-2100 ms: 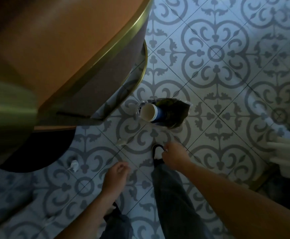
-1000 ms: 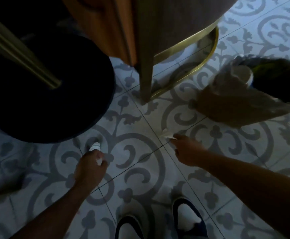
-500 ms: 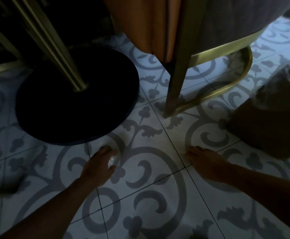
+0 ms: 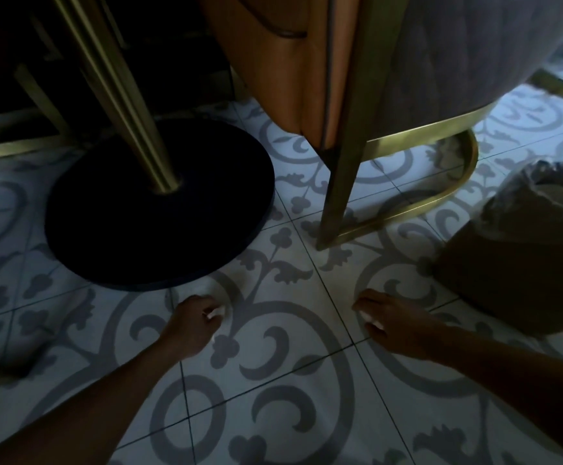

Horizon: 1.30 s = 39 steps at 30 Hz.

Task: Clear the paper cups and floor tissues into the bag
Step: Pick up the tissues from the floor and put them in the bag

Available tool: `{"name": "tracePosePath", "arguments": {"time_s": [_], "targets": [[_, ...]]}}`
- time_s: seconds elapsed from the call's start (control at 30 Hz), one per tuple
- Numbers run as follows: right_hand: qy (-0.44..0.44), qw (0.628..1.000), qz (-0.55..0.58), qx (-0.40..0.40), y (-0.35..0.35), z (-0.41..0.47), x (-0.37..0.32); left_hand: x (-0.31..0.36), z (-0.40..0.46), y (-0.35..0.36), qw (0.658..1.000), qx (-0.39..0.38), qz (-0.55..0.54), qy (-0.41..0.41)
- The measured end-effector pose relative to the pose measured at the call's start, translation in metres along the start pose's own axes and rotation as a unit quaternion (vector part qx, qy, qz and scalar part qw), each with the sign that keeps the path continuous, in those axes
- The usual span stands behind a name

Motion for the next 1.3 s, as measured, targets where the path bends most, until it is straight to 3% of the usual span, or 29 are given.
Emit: {"name": "tracePosePath", "arguments": {"time_s": [0.13, 0.23, 0.43, 0.53, 0.67, 0.87, 1.3], "targets": [[0.069, 0.992, 0.088, 0.05, -0.01, 0.008, 0.002, 0.009, 0.001, -0.001, 0.992, 0.01, -0.11, -0.064], [0.144, 0.972, 0.16, 0.097, -0.013, 0.013, 0.008, 0.014, -0.005, 0.004, 0.965, -0.002, -0.228, -0.126], [0.215, 0.933, 0.246, 0.148, -0.013, 0.018, 0.004, 0.033, -0.023, 0.029, 0.845, -0.074, -0.453, -0.274], [0.215, 0.926, 0.27, 0.151, -0.013, 0.018, -0.003, 0.045, -0.032, 0.041, 0.792, -0.103, -0.508, -0.324], [0.206, 0.928, 0.281, 0.133, -0.01, 0.018, -0.011, 0.051, -0.041, 0.052, 0.747, -0.133, -0.542, -0.36], [0.187, 0.929, 0.296, 0.117, -0.015, 0.025, -0.037, 0.065, -0.049, 0.058, 0.722, -0.183, -0.564, -0.357], [0.089, 0.951, 0.284, 0.079, -0.028, 0.032, -0.097, 0.121, -0.073, 0.068, 0.701, -0.275, -0.57, -0.329]]}}
Point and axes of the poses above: each hand's wrist, its own z-axis towards the middle knuckle, its own y-axis out of the palm, x = y × z, the point moved 8 cm from there along z, towards the middle knuckle, and after that the axes turned 12 degrees about x, right-handed, at the moved point
